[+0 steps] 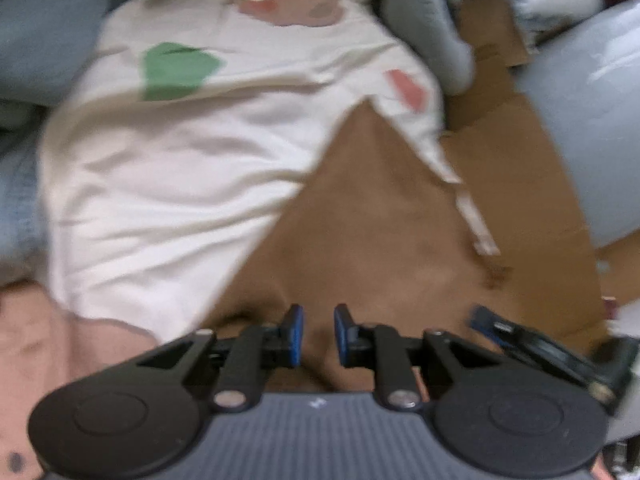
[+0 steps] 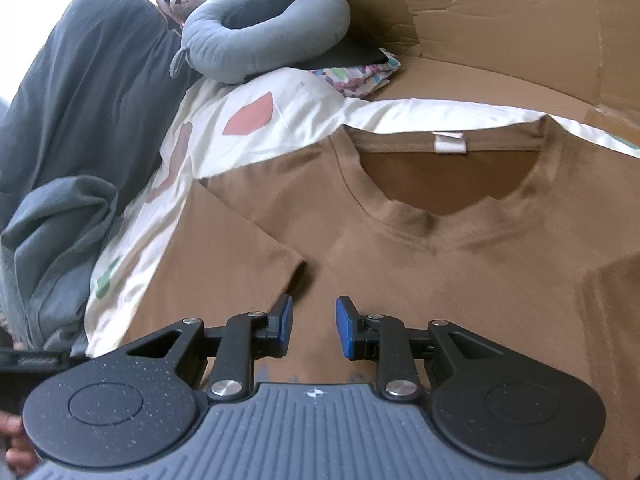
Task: Fold clothes
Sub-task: 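Open both tools and raise them above the folded shirt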
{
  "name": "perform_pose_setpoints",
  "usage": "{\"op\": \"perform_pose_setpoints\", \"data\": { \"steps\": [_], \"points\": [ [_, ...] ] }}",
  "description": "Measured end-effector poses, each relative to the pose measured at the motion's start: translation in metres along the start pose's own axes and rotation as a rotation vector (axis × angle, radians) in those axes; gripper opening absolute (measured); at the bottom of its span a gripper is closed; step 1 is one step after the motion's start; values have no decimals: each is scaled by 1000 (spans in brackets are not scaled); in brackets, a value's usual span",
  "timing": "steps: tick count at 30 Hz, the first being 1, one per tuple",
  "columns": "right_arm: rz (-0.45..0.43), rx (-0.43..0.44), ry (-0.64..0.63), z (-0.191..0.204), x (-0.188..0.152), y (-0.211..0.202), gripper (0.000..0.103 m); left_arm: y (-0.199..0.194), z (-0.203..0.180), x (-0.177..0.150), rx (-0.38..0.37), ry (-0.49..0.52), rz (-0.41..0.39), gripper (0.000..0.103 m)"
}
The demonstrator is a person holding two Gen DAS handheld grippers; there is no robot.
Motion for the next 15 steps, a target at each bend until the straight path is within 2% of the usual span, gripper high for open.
{"op": "perform_pose_setpoints", "data": {
  "steps": [3, 5, 8, 11, 15],
  "points": [
    [4, -17, 7, -5, -9, -17, 27, -6, 2, -1, -4, -2, -5, 25],
    [2, -31, 6, -9, -15, -31, 28, -15, -2, 1, -15, 4, -24, 37],
    [-14, -57, 7, -19, -20, -57, 37, -23, -11, 5, -20, 33, -51, 38],
    [-8, -107, -9, -27, -22, -80, 37, -25, -19, 7, -18, 54, -68, 38],
    [-43, -160, -35, -37, -23, -115, 37, -22, -26, 10, -11, 65, -86, 39]
  ]
}}
Point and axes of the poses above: each gripper's, at about its wrist camera, not at the fingertips, and y roughly the way its jaws point, z to its left, x to its top, the point moved 8 cm from there along y, roughly the way its jaws point, and after that the axes turned 13 degrees about x, right-handed, at the moved point
